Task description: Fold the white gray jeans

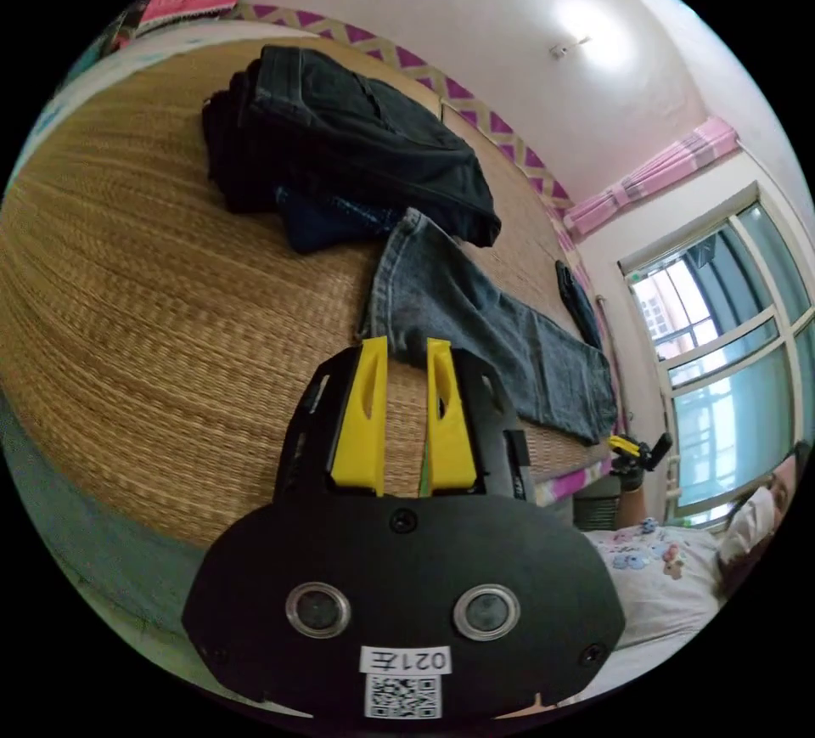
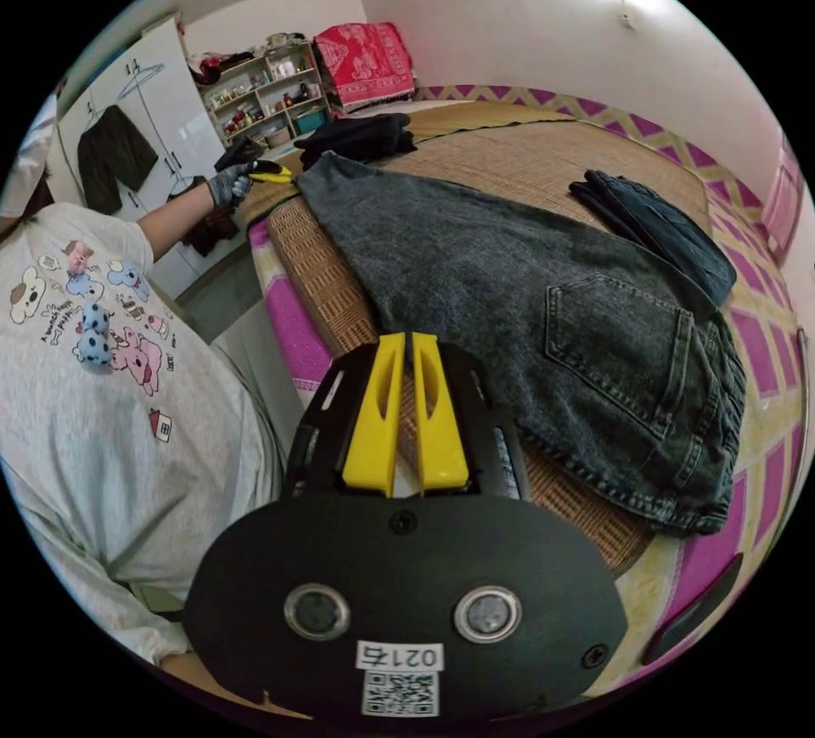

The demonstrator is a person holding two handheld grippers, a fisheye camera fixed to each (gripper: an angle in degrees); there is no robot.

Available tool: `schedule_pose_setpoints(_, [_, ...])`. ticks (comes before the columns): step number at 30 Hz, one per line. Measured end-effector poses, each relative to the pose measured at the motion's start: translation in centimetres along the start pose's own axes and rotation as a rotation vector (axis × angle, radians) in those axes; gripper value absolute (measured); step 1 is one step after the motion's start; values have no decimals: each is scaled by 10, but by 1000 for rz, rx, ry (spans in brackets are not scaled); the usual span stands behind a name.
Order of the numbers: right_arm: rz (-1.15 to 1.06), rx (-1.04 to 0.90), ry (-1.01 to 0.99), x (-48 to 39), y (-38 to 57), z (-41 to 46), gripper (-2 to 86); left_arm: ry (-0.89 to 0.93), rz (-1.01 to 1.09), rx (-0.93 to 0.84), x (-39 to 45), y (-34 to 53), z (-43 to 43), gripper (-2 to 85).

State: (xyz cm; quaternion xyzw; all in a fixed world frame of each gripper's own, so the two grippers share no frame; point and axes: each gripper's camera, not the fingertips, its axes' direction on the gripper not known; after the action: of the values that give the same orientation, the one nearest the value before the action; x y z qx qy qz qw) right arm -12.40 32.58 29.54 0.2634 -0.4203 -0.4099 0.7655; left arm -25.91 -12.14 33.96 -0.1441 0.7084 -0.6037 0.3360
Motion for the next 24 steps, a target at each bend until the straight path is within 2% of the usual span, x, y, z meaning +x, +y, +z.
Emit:
schedule_pose_setpoints(4, [36, 19, -7, 4, 22, -10, 3, 76, -164, 22, -3, 19, 11, 120])
schedule_pose_setpoints(9, [69, 48, -33, 11, 43, -22, 1, 200, -353, 71, -11, 36, 32, 116])
schedule_pose_setpoints(13, [105, 87, -55, 19, 58, -34, -2, 174, -399, 150, 4, 49, 47, 95])
schedule_pose_setpoints(17, [132, 116, -71, 25, 74, -47, -4, 189, -389, 237, 19, 67, 58, 63])
schedule_pose_setpoints(20, [149, 117, -74, 31, 87, -54, -5, 275, -358, 319, 37, 85, 65, 4])
schedule_pose_setpoints(24, [168, 145, -63, 39, 105, -71, -5, 195, -155, 376, 139, 95, 50, -8])
